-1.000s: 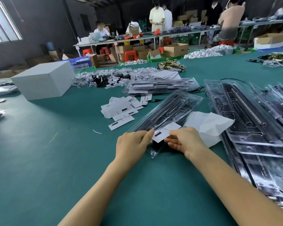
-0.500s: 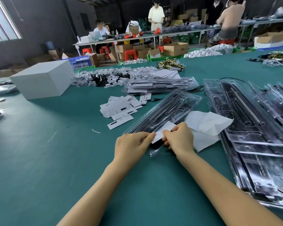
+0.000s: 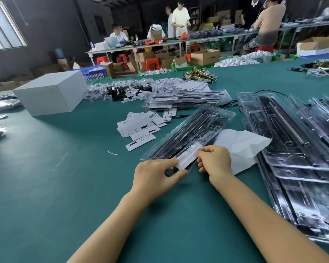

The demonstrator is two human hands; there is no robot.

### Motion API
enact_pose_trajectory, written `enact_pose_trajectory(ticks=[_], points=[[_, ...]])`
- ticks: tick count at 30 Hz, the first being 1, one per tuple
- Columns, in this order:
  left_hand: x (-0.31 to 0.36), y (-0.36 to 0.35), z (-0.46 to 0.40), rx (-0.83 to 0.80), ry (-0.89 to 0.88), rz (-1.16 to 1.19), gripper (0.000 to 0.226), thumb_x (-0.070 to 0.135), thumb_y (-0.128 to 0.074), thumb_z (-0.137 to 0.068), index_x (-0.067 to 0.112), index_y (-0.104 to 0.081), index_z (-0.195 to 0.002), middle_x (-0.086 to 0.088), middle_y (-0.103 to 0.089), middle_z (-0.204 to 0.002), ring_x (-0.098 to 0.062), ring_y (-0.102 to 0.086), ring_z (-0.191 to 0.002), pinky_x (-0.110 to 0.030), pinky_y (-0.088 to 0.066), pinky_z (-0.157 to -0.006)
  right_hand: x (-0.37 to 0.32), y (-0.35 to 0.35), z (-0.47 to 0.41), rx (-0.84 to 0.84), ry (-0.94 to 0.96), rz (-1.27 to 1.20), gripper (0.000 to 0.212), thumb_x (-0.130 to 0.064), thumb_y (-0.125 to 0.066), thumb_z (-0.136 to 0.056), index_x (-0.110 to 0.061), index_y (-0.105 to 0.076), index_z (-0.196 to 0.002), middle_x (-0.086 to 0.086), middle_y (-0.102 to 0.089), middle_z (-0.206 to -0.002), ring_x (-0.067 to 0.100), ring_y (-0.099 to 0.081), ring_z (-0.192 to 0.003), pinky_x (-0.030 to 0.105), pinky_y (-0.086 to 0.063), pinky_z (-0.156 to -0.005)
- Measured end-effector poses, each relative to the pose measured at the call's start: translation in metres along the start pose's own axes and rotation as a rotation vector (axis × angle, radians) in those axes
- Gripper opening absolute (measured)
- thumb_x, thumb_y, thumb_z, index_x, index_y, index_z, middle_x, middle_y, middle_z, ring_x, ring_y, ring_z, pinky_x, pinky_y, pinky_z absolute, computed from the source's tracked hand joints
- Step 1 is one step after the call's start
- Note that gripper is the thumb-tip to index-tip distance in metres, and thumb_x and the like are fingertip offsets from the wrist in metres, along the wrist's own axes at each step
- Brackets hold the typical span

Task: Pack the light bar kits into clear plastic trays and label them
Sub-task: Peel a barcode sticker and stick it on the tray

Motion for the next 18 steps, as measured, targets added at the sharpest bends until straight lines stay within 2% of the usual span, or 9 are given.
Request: enact_pose_trajectory(ticks=[4,8,10,13,15,18], points=[[0.003,0.001,0.003,0.084,-0.11,-0.019,0.047,0.069,-0.048,-0.075,0.03,-0.073,-0.083,0.019,-0.073,-0.087,-0.006,-0.069,-0.073,-0.028,-0.054,-0.055,-0.003,0.005,-0.006,-0.065,-0.202,-0.154,0.014,0.0,-0.057,-0.082,-0.003,-0.063,-0.07,0.006,-0.053,-0.051,0.015,-0.043,-0.038,0.018,-0.038,-0.035],[0.004,0.0,0.004,0.018,-0.147,-0.097,0.061,0.079,-0.038,-0.073,0.032,-0.072,-0.091,0.023,-0.068,-0.111,-0.005,-0.07,-0.087,-0.028,-0.055,-0.059,-0.006,0.005,-0.009,-0.113,-0.301,-0.287,0.02,-0.001,-0.045,-0.083,0.001,-0.065,-0.081,0.007,-0.055,-0.054,0.012,-0.048,-0.036,0.018,-0.039,-0.033],[0.005,0.0,0.004,0.029,-0.169,-0.13,0.059,0.078,-0.039,-0.074,0.032,-0.072,-0.091,0.021,-0.069,-0.111,-0.005,-0.07,-0.086,-0.026,-0.054,-0.056,-0.003,0.004,-0.01,-0.071,-0.265,-0.253,0.019,-0.006,-0.046,-0.083,0.001,-0.064,-0.082,0.007,-0.058,-0.057,0.012,-0.052,-0.037,0.019,-0.042,-0.036],[0.007,0.001,0.005,0.08,-0.201,-0.151,0.049,0.07,-0.054,-0.072,0.031,-0.076,-0.09,0.017,-0.072,-0.104,-0.005,-0.071,-0.077,-0.02,-0.052,-0.05,0.001,0.009,-0.014,0.043,-0.153,-0.183,0.018,-0.015,-0.053,-0.088,0.003,-0.058,-0.09,0.011,-0.063,-0.069,0.013,-0.059,-0.037,0.021,-0.045,-0.038],[0.006,-0.001,0.005,0.101,-0.233,-0.153,0.046,0.066,-0.06,-0.069,0.03,-0.077,-0.091,0.015,-0.073,-0.101,-0.004,-0.071,-0.076,-0.017,-0.05,-0.05,0.004,0.011,-0.017,0.022,-0.136,-0.184,0.022,-0.018,-0.057,-0.09,0.002,-0.056,-0.098,0.011,-0.062,-0.074,0.011,-0.06,-0.037,0.021,-0.046,-0.038],[0.003,-0.004,0.006,0.137,-0.333,-0.17,0.043,0.059,-0.072,-0.069,0.024,-0.078,-0.093,0.012,-0.074,-0.101,-0.007,-0.072,-0.077,-0.017,-0.052,-0.052,0.005,0.009,-0.019,-0.015,-0.125,-0.142,0.025,-0.024,-0.061,-0.091,0.001,-0.057,-0.094,0.006,-0.06,-0.062,0.013,-0.062,-0.04,0.027,-0.053,-0.045]])
Point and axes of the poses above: each hand's wrist, its own z-axis away from the middle knuckle, its own y-axis out of the back of the hand, x = y × z, the point moved 2 cm from there along -z, towards the middle knuckle
